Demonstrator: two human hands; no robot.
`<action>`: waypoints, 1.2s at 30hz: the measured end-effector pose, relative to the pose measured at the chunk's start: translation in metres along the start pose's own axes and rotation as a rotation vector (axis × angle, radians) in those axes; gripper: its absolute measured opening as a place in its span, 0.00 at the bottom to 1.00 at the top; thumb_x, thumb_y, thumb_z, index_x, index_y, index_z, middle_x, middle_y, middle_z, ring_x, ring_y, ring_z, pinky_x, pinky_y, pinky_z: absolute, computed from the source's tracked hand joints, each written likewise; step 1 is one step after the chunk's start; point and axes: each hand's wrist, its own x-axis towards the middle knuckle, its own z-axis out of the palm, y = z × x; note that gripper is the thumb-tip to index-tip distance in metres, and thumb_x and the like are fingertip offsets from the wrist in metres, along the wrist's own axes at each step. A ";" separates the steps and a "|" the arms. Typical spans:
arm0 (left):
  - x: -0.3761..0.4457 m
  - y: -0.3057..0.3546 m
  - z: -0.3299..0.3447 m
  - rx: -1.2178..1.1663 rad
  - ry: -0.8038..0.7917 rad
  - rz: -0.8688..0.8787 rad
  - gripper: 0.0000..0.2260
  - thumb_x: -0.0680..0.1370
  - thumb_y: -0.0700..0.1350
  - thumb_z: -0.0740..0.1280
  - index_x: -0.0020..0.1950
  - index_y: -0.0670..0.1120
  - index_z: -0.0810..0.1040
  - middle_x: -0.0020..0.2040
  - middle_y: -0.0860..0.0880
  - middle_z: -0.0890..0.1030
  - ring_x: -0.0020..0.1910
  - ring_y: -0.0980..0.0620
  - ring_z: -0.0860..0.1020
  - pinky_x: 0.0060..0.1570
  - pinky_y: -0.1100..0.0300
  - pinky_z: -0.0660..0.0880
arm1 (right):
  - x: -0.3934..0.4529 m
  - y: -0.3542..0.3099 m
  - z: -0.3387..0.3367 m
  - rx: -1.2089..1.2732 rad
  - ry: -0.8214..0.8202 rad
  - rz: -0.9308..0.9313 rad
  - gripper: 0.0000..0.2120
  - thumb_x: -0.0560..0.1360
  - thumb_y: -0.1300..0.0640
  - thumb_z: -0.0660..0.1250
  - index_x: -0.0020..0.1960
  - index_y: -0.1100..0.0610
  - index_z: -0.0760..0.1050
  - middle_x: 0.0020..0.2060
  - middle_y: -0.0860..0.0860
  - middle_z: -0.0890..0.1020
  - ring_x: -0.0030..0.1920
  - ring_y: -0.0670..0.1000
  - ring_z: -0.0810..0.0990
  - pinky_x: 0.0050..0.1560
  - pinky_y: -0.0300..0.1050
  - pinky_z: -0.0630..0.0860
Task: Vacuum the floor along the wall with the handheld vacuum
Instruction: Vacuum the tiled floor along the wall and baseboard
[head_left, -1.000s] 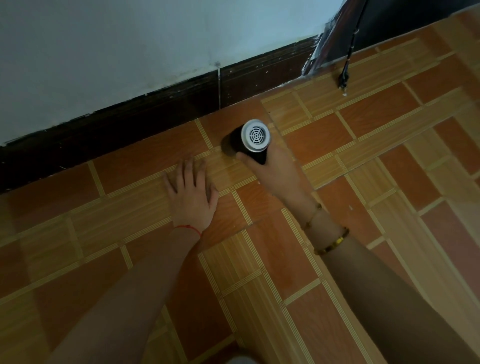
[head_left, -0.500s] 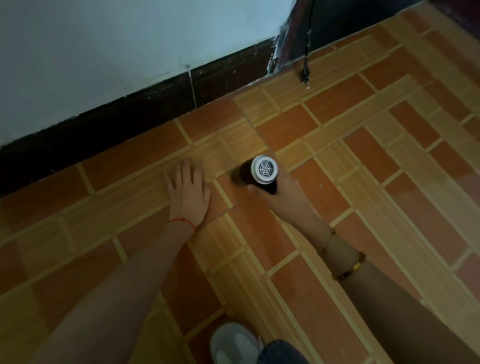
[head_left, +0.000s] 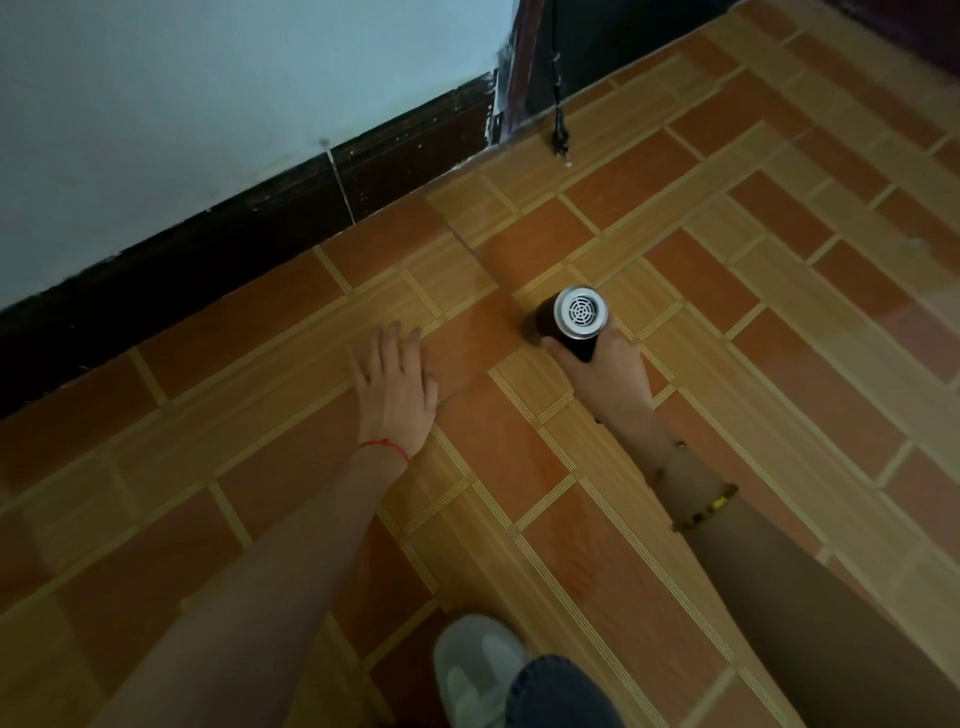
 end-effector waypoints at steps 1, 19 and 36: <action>0.001 -0.002 0.000 0.003 -0.006 0.003 0.23 0.81 0.49 0.54 0.75 0.44 0.64 0.75 0.39 0.65 0.75 0.38 0.63 0.71 0.31 0.60 | -0.002 0.000 0.003 -0.003 -0.031 -0.023 0.35 0.73 0.40 0.68 0.72 0.56 0.62 0.52 0.51 0.80 0.51 0.54 0.81 0.52 0.55 0.79; 0.084 -0.022 0.012 0.058 0.025 -0.035 0.25 0.79 0.49 0.56 0.75 0.43 0.63 0.75 0.37 0.64 0.77 0.36 0.60 0.73 0.32 0.55 | 0.094 -0.045 0.021 0.048 0.034 -0.087 0.31 0.73 0.42 0.70 0.69 0.58 0.66 0.52 0.50 0.81 0.49 0.50 0.81 0.44 0.44 0.77; 0.099 -0.023 0.026 0.040 0.079 -0.095 0.26 0.79 0.52 0.52 0.77 0.46 0.62 0.77 0.40 0.63 0.77 0.39 0.60 0.74 0.33 0.53 | 0.171 -0.073 0.032 0.060 0.032 -0.137 0.34 0.74 0.42 0.69 0.73 0.57 0.64 0.58 0.53 0.80 0.57 0.54 0.80 0.52 0.50 0.80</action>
